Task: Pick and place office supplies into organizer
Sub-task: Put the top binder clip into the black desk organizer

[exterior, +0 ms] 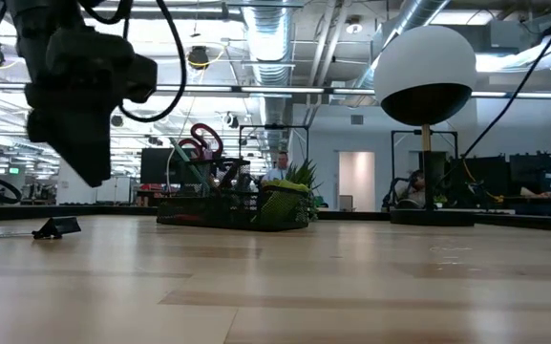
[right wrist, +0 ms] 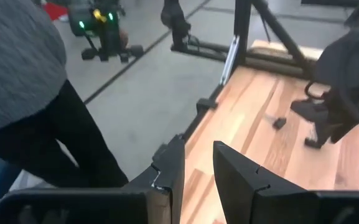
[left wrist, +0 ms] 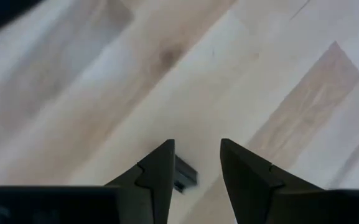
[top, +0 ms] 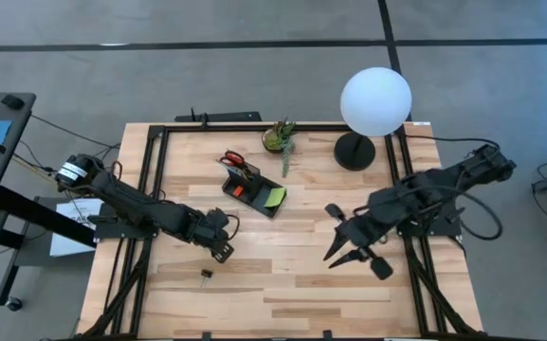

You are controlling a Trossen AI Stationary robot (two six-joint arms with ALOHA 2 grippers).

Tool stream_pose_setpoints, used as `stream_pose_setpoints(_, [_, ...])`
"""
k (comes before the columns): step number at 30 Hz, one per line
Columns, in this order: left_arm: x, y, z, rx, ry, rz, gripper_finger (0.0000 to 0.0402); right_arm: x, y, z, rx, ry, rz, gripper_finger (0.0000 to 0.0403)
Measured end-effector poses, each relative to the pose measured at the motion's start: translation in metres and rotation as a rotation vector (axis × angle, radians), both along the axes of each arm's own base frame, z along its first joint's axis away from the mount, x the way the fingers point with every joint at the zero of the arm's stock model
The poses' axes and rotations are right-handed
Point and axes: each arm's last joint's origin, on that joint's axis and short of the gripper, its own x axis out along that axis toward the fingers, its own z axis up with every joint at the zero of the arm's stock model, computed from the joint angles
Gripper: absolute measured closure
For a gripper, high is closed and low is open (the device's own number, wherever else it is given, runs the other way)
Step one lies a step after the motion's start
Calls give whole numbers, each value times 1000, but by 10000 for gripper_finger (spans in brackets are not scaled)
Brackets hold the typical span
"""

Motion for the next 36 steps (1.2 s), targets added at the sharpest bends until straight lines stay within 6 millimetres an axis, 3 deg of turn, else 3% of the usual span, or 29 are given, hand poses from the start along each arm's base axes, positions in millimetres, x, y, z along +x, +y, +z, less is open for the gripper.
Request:
stream_pose_setpoints(6, [0,4,-1,45,13,-31,278,24,9,-22,-12,100,-3,327])
stream_pose_setpoints(14, [-3,2,-2,-15,64,-194,278,34,19,-27,315,425,86,327])
stream_pose_setpoints(18, [-7,-2,-3,-67,107,-302,278,43,14,-23,451,567,86,327])
stream_pose_setpoints(23, [-12,-4,-4,-8,141,-486,267,60,6,-29,547,658,12,327])
stream_pose_setpoints(29, [-13,-1,-6,136,158,-602,212,86,-7,-39,549,559,-25,327])
stream_pose_setpoints(36, [-15,-1,-16,181,129,-681,178,78,-15,20,503,-79,155,327])
